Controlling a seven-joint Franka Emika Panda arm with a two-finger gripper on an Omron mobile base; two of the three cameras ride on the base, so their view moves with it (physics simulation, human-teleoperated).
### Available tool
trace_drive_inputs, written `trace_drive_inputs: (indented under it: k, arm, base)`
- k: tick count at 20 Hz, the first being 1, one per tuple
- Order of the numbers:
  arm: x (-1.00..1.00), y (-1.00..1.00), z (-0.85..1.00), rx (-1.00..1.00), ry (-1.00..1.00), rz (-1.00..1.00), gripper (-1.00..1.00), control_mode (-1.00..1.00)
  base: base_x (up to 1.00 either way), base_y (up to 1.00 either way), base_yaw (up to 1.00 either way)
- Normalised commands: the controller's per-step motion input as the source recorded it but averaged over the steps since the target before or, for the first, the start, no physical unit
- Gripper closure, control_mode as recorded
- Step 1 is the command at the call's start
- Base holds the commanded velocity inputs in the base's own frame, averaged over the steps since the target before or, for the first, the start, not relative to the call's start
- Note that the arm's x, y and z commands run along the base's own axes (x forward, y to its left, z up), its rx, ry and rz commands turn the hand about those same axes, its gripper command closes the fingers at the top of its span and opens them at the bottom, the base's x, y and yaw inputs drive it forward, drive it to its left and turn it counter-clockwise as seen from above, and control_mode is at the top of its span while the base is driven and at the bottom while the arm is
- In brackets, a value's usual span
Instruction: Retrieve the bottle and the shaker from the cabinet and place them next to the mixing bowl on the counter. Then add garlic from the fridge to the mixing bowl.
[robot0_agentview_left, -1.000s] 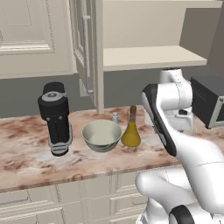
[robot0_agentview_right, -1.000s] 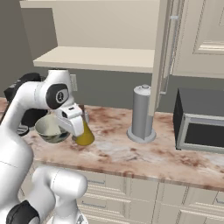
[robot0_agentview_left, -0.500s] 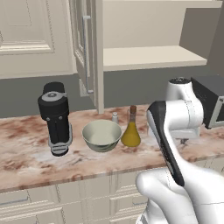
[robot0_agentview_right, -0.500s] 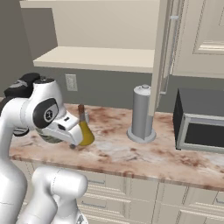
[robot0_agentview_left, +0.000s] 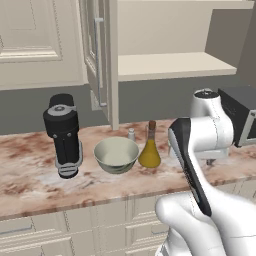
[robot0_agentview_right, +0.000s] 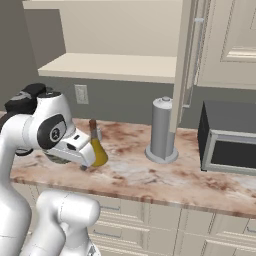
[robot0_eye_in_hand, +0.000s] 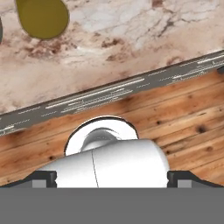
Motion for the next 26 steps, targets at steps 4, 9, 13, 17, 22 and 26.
trace_drive_inputs:
  k: [4,9,13,17,22,26]
  arm:
    - [-0.10,0.00,-0.02,0.00,0.00,-0.01,-1.00,1.00]
    - [0.00,0.00,0.00,0.00,0.00,0.00,-1.00,1.00]
    - [0.00,0.00,0.00,0.00,0.00,0.00,-1.00,1.00]
    - [0.00,0.00,0.00,0.00,0.00,0.00,-1.00,1.00]
    - [0.00,0.00,0.00,0.00,0.00,0.00,-1.00,1.00]
    - [0.00,0.00,0.00,0.00,0.00,0.00,-1.00,1.00]
  base:
    - [-0.21,0.00,-0.04]
    - [-0.54,0.00,-0.31]
    - [-0.33,-0.08,-0.47]
    - [-0.20,-0.42,-0.75]
    - [-0.42,-0.53,-0.69]
    - [-0.01,-0.86,-0.73]
